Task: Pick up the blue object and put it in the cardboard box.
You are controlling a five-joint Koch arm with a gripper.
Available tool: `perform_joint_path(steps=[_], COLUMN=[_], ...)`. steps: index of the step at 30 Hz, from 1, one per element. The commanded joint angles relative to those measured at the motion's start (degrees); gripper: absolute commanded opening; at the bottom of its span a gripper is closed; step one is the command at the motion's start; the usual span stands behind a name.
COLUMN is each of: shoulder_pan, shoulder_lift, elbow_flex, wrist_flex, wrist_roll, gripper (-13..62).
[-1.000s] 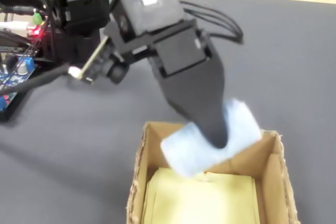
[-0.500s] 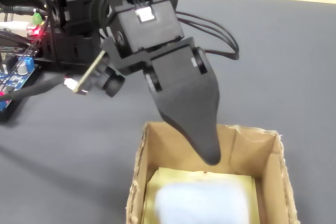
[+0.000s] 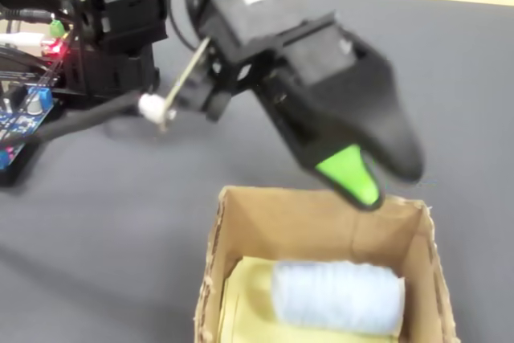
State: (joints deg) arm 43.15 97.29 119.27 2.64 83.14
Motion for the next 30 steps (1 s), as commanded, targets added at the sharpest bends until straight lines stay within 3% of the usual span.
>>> perform_joint_path(steps=[1,17,30], shoulder_pan=[-2.8,-27.4,-39.0], shoulder_lift=[5.0,24.5,36.2], elbow_flex=[-0.4,22.2,42.0], wrist_flex=[-8.2,-15.3,-17.8], wrist_roll=[4.7,9.0,8.6], gripper=[31.8,32.4,32.4])
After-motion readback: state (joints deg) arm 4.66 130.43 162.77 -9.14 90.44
